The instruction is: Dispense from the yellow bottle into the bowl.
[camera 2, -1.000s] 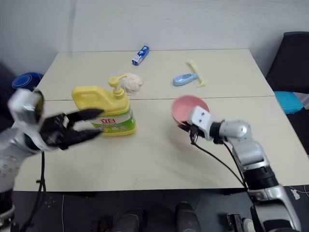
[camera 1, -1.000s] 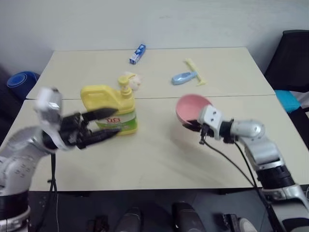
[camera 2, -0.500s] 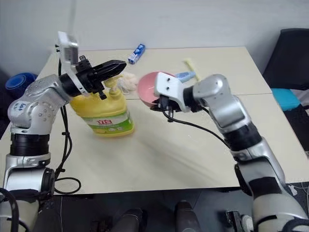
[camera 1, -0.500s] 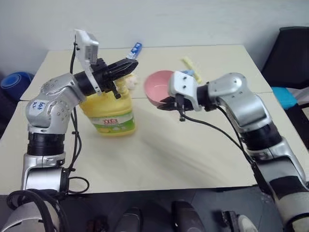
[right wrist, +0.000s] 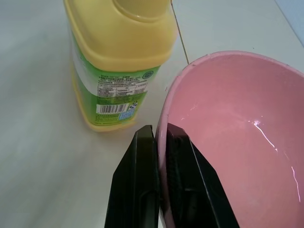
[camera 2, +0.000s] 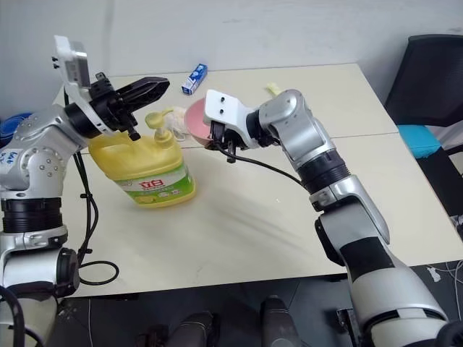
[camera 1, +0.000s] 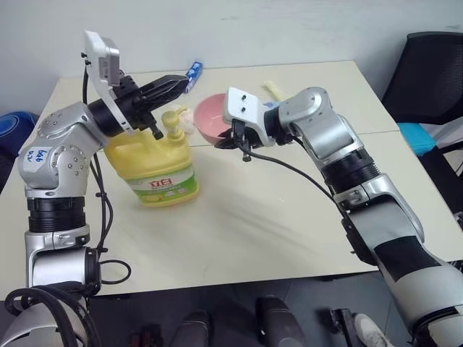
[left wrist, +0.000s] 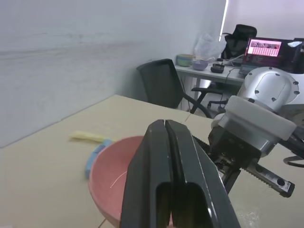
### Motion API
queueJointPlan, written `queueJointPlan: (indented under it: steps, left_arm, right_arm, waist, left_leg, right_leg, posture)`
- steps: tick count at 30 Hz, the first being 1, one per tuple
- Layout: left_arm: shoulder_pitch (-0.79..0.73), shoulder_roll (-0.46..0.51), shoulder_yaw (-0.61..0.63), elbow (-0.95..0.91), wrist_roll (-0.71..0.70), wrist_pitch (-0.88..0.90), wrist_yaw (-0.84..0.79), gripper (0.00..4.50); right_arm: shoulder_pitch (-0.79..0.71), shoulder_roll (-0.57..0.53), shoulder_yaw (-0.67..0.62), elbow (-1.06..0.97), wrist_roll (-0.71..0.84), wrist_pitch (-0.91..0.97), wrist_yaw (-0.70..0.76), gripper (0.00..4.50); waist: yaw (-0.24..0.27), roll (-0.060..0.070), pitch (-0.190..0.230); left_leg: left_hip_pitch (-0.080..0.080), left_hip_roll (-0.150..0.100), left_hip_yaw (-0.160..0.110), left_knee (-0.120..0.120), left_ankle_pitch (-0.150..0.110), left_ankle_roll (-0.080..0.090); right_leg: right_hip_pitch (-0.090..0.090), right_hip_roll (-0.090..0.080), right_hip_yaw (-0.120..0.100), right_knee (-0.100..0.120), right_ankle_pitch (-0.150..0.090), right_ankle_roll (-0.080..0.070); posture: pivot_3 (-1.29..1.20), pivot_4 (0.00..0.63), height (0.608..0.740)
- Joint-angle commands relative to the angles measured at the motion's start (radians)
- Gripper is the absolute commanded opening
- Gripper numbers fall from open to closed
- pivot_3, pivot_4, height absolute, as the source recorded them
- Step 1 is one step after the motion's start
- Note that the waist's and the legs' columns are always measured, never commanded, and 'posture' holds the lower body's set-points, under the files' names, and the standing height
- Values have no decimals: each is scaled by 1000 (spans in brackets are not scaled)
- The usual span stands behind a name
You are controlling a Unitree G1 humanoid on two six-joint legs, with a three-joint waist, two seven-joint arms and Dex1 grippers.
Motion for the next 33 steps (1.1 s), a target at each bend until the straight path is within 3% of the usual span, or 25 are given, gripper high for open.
queueJointPlan:
  steps: [1, 13, 33]
  left_arm:
    - [-4, 43, 14, -16, 26, 26, 12, 18]
    - [10, 132, -33, -90, -2, 267, -37, 18]
    - [-44, 212, -45, -74, 26, 304, -139, 18]
  right_arm:
    - [-75, 30, -37, 41, -1, -58, -5, 0]
    - [-170, 98, -54, 196, -14, -147, -9, 0]
    - [-139, 113, -69, 195, -12, -133, 19, 0]
  waist:
    - [-2, 0, 0]
    - [-12, 0, 0]
    - [-26, 0, 0]
  left_leg:
    - [0, 0, 0, 0, 0, 0]
    - [0, -1, -2, 1, 0, 0]
    - [0, -2, -3, 3, 0, 0]
  right_leg:
    - [0, 0, 0, 0, 0, 0]
    - [-1, -1, 0, 4, 0, 0]
    - [-1, -1, 0, 6, 0, 0]
  posture:
    - [0, 150, 740]
    - [0, 150, 740]
    - [0, 150, 740]
